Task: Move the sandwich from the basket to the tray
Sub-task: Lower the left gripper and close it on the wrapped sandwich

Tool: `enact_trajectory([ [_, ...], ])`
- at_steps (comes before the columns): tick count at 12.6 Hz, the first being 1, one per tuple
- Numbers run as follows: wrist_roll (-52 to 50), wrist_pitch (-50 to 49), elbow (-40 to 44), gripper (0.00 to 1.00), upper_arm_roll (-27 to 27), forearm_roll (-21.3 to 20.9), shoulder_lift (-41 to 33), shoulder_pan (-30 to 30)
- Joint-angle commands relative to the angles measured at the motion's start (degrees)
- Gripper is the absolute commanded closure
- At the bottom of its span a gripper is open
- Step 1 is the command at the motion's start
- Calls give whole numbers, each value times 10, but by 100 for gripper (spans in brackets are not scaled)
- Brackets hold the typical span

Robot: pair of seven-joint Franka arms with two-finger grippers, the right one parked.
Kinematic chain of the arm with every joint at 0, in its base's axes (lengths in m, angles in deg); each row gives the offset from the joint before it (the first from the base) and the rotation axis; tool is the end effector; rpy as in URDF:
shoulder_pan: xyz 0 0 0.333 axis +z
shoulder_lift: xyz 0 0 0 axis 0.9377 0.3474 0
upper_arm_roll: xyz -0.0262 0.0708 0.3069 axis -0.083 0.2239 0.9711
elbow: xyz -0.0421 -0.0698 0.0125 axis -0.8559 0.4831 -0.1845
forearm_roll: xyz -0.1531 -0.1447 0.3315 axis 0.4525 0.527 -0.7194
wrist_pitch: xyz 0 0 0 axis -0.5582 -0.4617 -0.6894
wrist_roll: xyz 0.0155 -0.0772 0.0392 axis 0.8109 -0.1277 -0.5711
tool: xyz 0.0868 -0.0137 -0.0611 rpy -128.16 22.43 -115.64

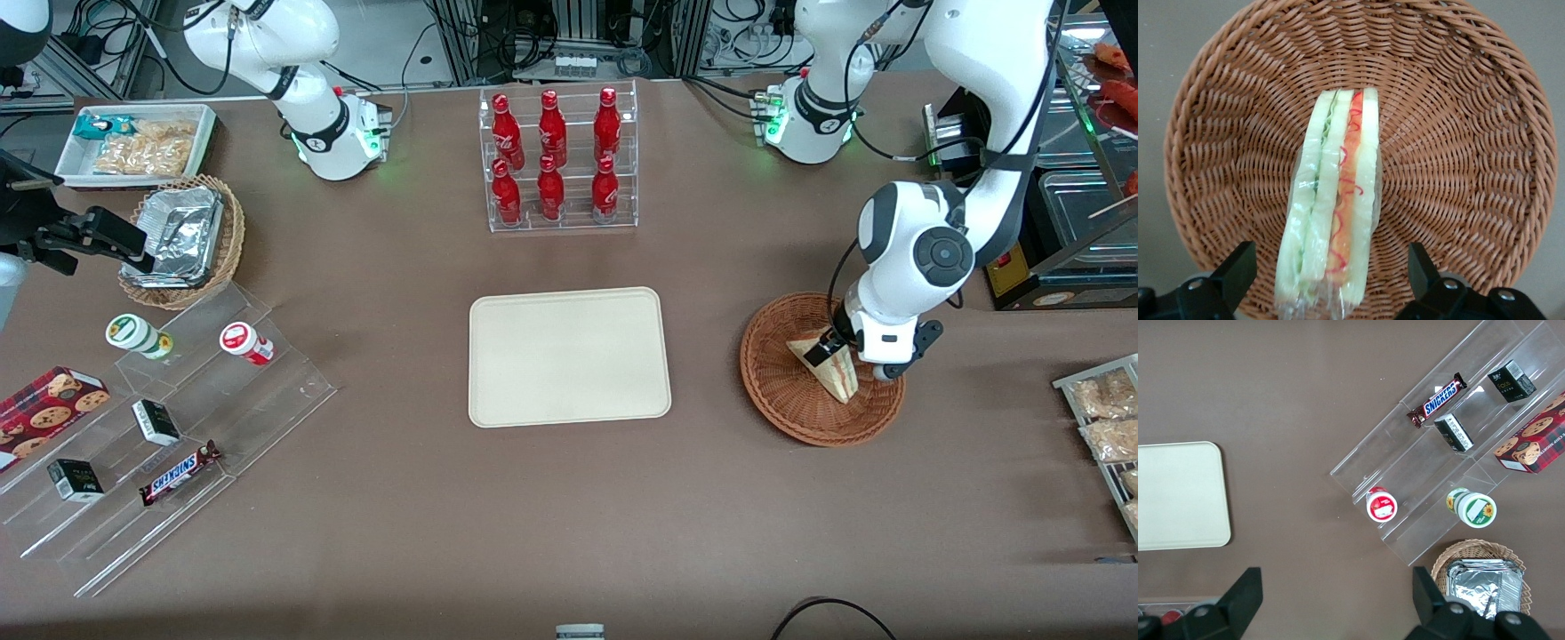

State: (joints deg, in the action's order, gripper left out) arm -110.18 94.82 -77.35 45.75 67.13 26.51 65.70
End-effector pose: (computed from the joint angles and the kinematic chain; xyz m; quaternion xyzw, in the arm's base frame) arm 0.5291 -0.0822 0.2620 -0.9378 -0.3465 0.0207 0.0035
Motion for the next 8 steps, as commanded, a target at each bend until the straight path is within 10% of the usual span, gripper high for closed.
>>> enact_trajectory([
  [1,-12,28,2,0,0,-6,26,-1],
  [2,-12,30,2,3,0,-6,28,-1],
  [5,-9,23,2,85,0,-6,22,-1],
  [8,51,-26,15,93,0,-6,7,-2],
])
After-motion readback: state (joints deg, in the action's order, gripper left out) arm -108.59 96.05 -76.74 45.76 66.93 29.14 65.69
